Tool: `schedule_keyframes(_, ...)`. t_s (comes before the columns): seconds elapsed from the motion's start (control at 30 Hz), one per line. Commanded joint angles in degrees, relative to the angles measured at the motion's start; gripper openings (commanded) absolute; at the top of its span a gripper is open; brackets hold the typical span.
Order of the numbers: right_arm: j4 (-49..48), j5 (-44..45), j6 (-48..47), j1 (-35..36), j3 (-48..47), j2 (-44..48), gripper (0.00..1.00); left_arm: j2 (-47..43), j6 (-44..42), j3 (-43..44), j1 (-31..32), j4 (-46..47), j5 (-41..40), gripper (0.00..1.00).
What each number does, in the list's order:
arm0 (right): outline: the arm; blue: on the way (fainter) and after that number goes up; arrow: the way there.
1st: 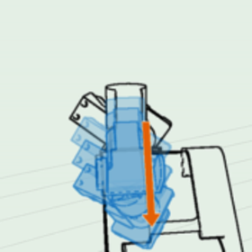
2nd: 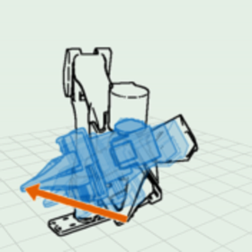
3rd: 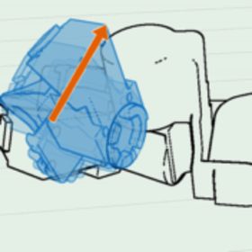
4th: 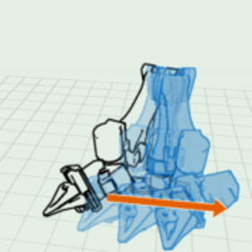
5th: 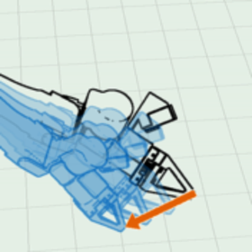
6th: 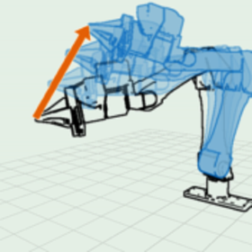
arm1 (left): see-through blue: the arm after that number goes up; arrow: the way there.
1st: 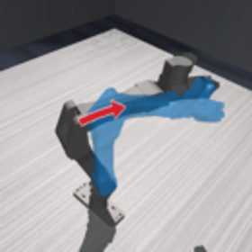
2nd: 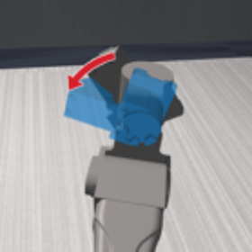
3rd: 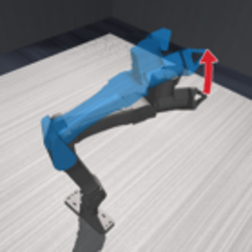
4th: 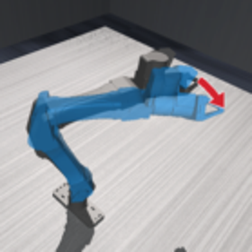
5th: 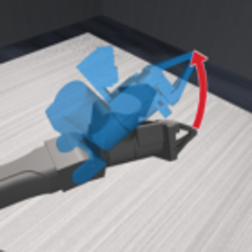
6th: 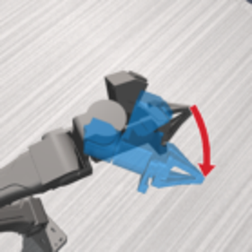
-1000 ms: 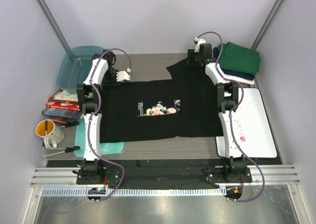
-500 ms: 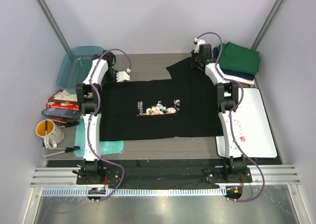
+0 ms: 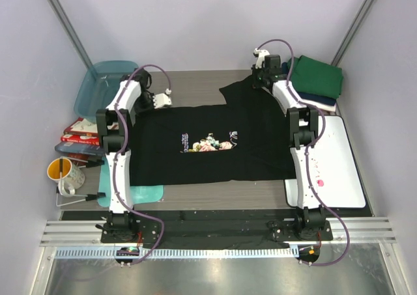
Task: Fold and stack the t-shirts
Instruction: Grap the side of the flattened tshirt furthest away from the robot with both arms
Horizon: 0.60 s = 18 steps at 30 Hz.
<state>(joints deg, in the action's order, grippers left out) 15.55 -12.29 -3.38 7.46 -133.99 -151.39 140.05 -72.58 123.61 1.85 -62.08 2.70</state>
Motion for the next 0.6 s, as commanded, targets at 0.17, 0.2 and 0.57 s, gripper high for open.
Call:
schedule_keyframes(0.17, 2.5, -7.9, -6.5, 0.4, 3.2, 12.9, 0.01, -9.3, 5.0, -4.5, -0.3, 6.7, 1.4, 0.0)
schedule_keyframes(0.2, 4.3, -8.4, -7.1, 0.4, 3.5, 13.4, 0.01, -10.1, 5.0, -5.7, -0.4, 7.8, 1.1, 0.0)
schedule_keyframes(0.57, 23.0, -16.9, -21.7, -1.0, 11.3, 25.3, 0.01, -19.7, -0.3, -16.6, -0.4, 11.2, -1.0, 0.0)
